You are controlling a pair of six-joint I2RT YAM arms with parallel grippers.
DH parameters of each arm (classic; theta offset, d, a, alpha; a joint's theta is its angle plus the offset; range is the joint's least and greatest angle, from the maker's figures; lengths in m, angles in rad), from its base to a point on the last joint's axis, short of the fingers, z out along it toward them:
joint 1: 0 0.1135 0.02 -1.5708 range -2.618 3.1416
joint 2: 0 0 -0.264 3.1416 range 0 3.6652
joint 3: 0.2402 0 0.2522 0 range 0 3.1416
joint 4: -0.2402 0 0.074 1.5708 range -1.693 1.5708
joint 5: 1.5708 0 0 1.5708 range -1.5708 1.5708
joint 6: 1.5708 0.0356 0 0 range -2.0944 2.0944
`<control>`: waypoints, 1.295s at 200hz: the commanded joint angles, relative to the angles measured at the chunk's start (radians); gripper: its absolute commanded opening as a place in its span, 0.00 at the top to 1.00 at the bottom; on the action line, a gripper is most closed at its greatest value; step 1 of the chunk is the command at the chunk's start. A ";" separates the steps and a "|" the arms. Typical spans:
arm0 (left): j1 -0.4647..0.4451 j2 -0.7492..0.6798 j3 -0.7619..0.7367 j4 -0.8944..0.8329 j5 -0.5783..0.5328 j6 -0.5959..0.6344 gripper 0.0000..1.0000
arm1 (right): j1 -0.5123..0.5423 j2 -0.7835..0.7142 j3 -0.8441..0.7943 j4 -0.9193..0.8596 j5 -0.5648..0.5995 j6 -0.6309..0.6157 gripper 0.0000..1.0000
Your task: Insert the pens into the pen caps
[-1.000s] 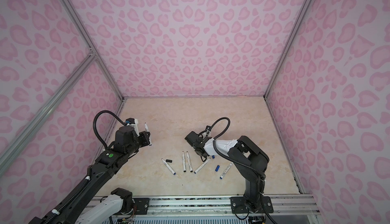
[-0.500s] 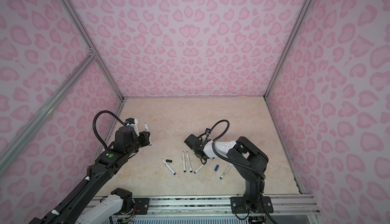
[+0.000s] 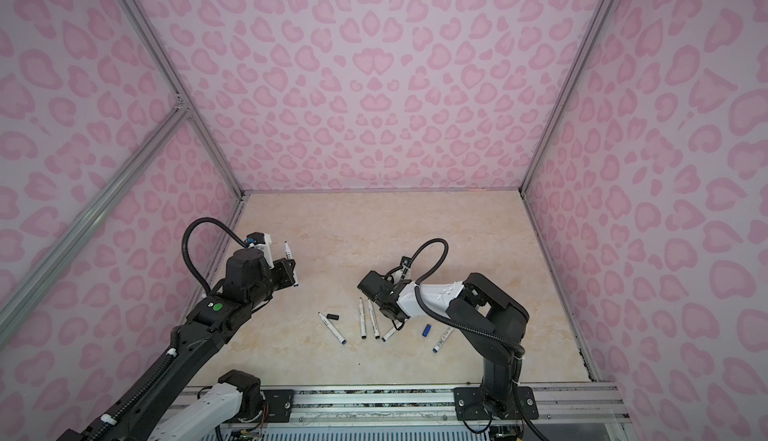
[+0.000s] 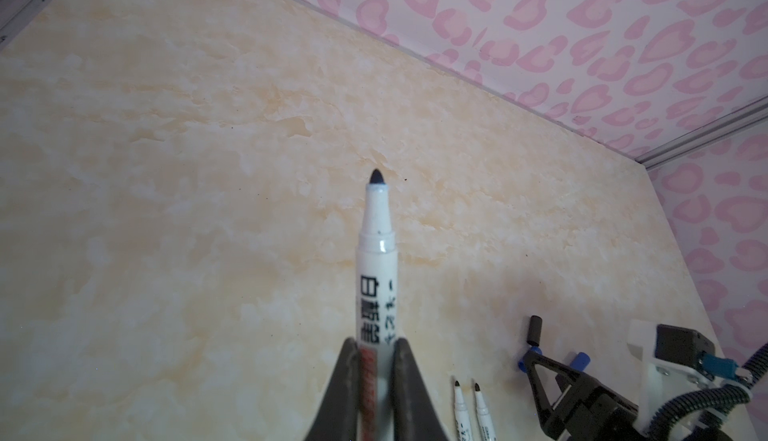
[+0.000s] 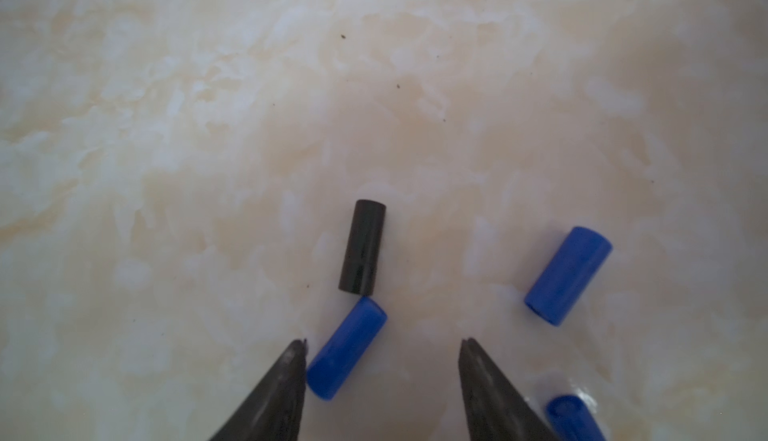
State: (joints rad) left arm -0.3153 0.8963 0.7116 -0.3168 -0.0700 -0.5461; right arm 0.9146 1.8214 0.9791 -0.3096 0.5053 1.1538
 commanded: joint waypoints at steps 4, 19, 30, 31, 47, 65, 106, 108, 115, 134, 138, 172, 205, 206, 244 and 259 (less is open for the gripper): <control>0.001 -0.003 0.011 0.003 0.009 0.002 0.96 | -0.009 -0.016 -0.030 0.013 0.020 0.016 0.41; 0.001 -0.002 0.010 0.002 0.010 0.002 0.96 | -0.008 -0.027 -0.042 0.017 0.019 0.017 0.41; 0.001 -0.004 0.010 0.003 0.008 0.002 0.96 | -0.010 -0.031 -0.045 0.017 0.018 0.018 0.41; 0.000 -0.005 0.010 0.003 0.008 0.002 0.96 | -0.009 -0.032 -0.046 0.017 0.018 0.018 0.41; 0.000 -0.002 0.008 0.003 0.007 0.001 0.96 | -0.009 -0.037 -0.052 0.023 0.018 0.015 0.42; 0.001 -0.001 0.008 0.003 0.007 0.002 0.96 | -0.013 -0.033 -0.050 0.031 0.012 0.002 0.47; 0.000 0.005 0.008 0.005 0.011 0.000 0.96 | -0.038 -0.011 -0.047 0.039 -0.029 -0.011 0.57; 0.001 0.006 0.007 0.005 0.011 0.000 0.96 | -0.038 -0.010 -0.047 0.038 -0.030 -0.011 0.57; 0.000 0.007 0.009 0.007 0.013 0.000 0.96 | -0.040 -0.007 -0.045 0.035 -0.034 -0.012 0.58; 0.001 0.007 0.009 0.006 0.015 0.000 0.96 | -0.042 -0.010 -0.043 0.029 -0.041 -0.017 0.59; 0.000 0.006 0.009 0.007 0.014 0.000 0.96 | -0.042 -0.011 -0.042 0.028 -0.043 -0.018 0.59; 0.001 0.006 0.009 0.006 0.013 0.000 0.96 | -0.045 -0.020 -0.041 0.019 -0.056 -0.039 0.63; 0.000 0.010 0.011 0.006 0.016 0.000 0.96 | -0.071 -0.011 -0.031 0.013 -0.125 -0.086 0.69; 0.000 0.010 0.011 0.006 0.016 0.000 0.96 | -0.072 -0.011 -0.031 0.012 -0.128 -0.088 0.69; 0.001 0.013 0.011 0.009 0.015 0.000 0.96 | -0.083 -0.024 0.005 -0.070 -0.170 -0.161 0.71; 0.001 0.011 0.011 0.008 0.015 0.000 0.96 | -0.084 -0.022 0.034 -0.127 -0.179 -0.191 0.71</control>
State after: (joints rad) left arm -0.3153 0.9070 0.7116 -0.3164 -0.0589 -0.5468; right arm 0.8303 1.7996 0.9852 -0.3363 0.3614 1.0286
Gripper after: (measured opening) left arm 0.139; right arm 0.287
